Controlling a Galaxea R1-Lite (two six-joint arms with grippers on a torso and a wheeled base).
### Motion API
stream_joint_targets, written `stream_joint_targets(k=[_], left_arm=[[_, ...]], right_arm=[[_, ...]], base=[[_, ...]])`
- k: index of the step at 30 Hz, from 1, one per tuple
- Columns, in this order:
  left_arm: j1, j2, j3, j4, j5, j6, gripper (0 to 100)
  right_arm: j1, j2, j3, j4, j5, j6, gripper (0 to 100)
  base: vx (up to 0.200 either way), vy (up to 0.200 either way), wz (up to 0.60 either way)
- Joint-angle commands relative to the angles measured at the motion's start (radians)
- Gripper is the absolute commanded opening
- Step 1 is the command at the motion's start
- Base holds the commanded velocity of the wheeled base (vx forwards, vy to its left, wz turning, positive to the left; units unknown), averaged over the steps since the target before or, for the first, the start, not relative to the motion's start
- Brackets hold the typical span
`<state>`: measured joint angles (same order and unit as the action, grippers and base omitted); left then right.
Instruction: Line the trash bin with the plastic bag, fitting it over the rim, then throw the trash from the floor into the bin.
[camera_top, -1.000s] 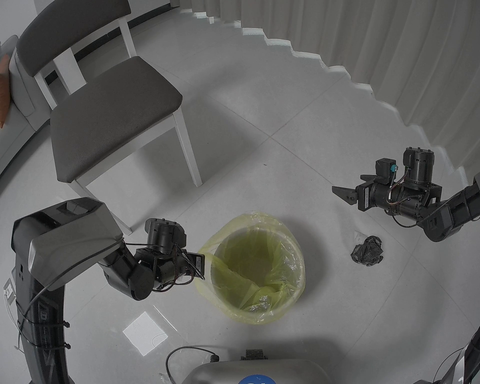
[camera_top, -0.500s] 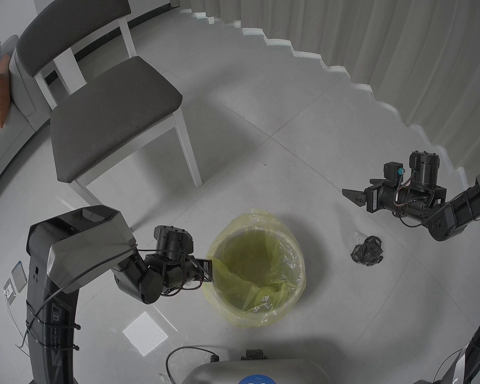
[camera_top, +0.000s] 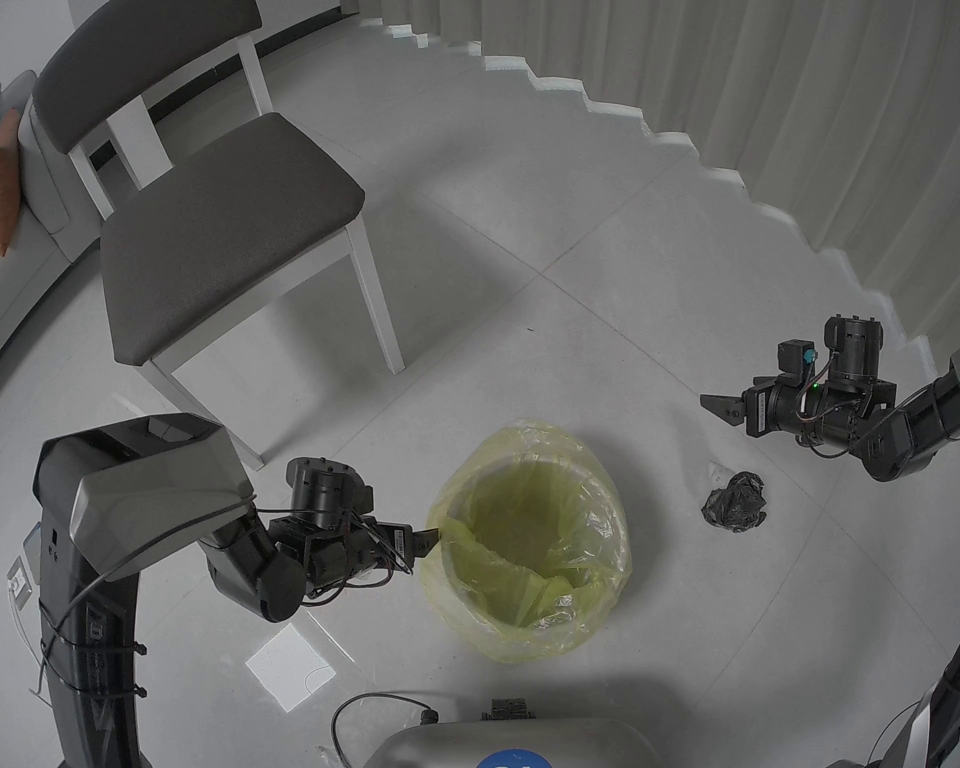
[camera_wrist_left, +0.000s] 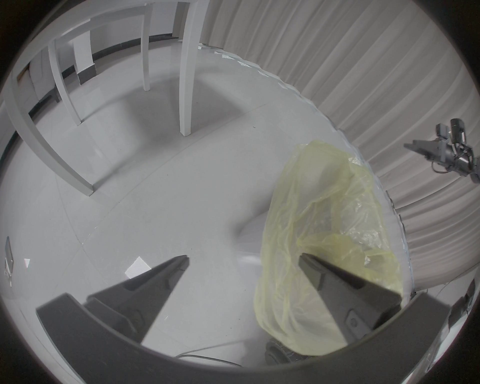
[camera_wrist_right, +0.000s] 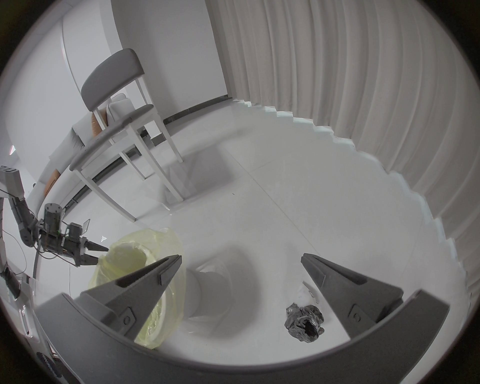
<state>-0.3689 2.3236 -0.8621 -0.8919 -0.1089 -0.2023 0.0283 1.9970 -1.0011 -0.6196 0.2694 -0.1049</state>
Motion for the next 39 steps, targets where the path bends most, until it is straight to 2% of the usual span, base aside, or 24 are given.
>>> stream_joint_targets(k=[1,8,11,21,30,39], left_arm=[[0.019,-0.056,0.058,-0.025,-0.011,0.001,100],[0.031,-0.064,0.097,-0.061,-0.011,0.001,100],[0.039,-0.09,0.124,-0.087,-0.012,0.0,100],[0.045,-0.128,0.164,-0.11,-0.015,0.0,100],[0.047,-0.15,0.173,-0.136,-0.014,-0.003,100],[0.054,-0.179,0.178,-0.137,-0.011,-0.008,100]], right_arm=[[-0.021,0.055,-0.008,0.011,0.001,-0.007,100],[-0.039,0.115,-0.002,0.027,0.001,-0.093,100],[-0.076,0.163,-0.013,0.073,0.001,-0.147,100],[-0.179,0.312,-0.073,0.107,-0.004,-0.242,100],[-0.219,0.424,-0.195,0.199,-0.006,-0.294,100],[-0.225,0.545,-0.31,0.204,-0.004,-0.331,100]], base=[[0.0,0.0,0.0],[0.0,0.0,0.0],[0.0,0.0,0.0],[0.0,0.0,0.0],[0.0,0.0,0.0],[0.0,0.0,0.0]])
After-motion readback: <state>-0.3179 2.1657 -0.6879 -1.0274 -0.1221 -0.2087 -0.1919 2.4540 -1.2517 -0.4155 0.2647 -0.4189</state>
